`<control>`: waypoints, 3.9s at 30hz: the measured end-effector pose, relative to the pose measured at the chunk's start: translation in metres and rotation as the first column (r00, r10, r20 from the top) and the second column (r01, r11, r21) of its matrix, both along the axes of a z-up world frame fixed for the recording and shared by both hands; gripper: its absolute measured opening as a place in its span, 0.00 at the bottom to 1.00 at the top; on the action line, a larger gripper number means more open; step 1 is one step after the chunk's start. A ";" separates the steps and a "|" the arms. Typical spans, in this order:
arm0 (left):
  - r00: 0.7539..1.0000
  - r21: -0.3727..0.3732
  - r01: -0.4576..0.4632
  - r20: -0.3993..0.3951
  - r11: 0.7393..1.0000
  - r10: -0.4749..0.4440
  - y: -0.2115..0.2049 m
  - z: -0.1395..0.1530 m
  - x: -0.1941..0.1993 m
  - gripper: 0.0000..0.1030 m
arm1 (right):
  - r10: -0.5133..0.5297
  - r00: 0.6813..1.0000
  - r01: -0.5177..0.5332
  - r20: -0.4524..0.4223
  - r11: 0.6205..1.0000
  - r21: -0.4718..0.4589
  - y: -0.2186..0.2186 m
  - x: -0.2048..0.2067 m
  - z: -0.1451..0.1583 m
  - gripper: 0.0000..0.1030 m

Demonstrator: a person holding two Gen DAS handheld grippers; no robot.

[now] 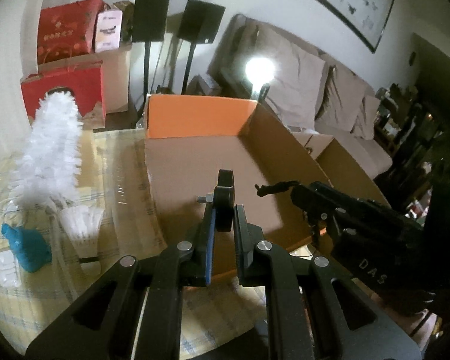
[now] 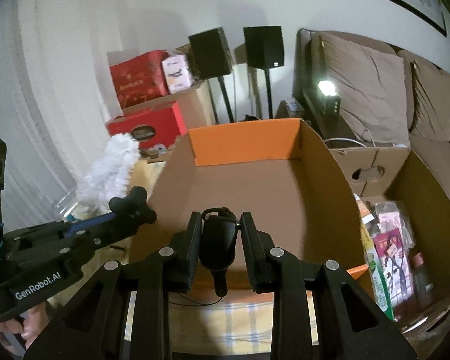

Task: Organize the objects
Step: 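Lift and carry the knob and strap in both tools over the orange box, then open both tools to drop the knob and strap into the orange box, then withdraw both tools from the box back toward the table, then lower the left tool onto the white earphone case and close on it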

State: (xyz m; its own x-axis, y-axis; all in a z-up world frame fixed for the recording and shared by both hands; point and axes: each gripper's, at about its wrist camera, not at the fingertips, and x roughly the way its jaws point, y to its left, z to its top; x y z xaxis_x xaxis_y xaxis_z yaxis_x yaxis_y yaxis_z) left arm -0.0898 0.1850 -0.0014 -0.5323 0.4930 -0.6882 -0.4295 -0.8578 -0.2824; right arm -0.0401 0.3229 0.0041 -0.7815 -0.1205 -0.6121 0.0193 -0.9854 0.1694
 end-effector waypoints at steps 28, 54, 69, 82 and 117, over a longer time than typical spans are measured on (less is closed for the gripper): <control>0.998 -0.067 -0.040 0.036 0.997 0.043 0.021 -0.028 -0.020 0.31 | -0.041 0.995 0.038 0.092 0.999 0.032 0.033 -0.030 -0.040 0.28; 0.976 -0.091 -0.197 -0.112 0.976 0.186 -0.047 0.012 0.007 0.97 | -0.054 0.999 0.054 -0.005 0.996 0.074 0.010 -0.002 0.005 0.82; 0.958 -0.070 -0.264 -0.138 0.962 0.252 -0.104 0.027 0.028 0.99 | 0.024 0.999 -0.019 -0.047 0.996 0.089 -0.039 0.017 0.022 0.99; 0.942 -0.065 -0.313 -0.145 0.947 0.302 -0.165 0.028 0.045 0.99 | 0.089 0.995 -0.081 -0.055 0.988 0.133 -0.087 0.022 0.028 0.99; 0.881 -0.150 -0.470 -0.025 0.870 0.472 -0.280 -0.074 0.014 0.99 | 0.292 0.956 -0.290 -0.013 0.953 0.088 -0.181 -0.002 0.001 0.95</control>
